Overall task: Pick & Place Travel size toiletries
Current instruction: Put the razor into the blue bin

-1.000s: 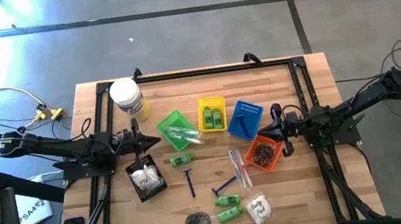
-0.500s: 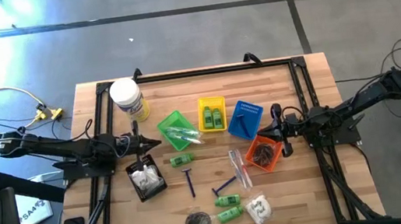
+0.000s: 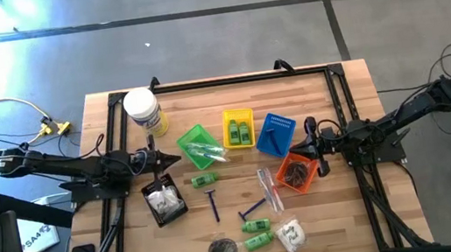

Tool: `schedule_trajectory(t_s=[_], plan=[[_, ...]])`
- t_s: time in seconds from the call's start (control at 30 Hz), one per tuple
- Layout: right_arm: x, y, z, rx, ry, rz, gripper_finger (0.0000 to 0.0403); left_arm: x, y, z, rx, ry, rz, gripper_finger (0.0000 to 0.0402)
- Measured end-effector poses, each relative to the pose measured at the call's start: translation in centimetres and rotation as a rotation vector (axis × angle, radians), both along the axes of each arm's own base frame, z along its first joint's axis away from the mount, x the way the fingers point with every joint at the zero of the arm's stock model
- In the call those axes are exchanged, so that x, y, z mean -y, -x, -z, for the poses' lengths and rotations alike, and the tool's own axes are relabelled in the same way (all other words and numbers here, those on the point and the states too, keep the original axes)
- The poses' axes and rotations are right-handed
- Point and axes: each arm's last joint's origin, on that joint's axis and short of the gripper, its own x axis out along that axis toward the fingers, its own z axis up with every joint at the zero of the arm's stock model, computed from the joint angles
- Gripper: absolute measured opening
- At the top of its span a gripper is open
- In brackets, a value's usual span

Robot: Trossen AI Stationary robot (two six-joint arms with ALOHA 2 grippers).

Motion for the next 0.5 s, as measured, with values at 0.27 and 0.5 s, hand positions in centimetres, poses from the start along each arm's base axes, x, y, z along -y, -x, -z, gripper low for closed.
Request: schedule_trajectory(t_s=[0.27,0.5], plan=[[-0.20,-0.15,-0.45,0.014,0.003,-0.055,0.0003,0.00,-0.01,-0.09,0.010,0.001,-0.001,0.0000],[-0.20,-0.19,-0.53,0.017,-0.002,-0.054,0.0003,-0.01,-0.02,-0.16,0.014,0.020,-0.004,0.0000]])
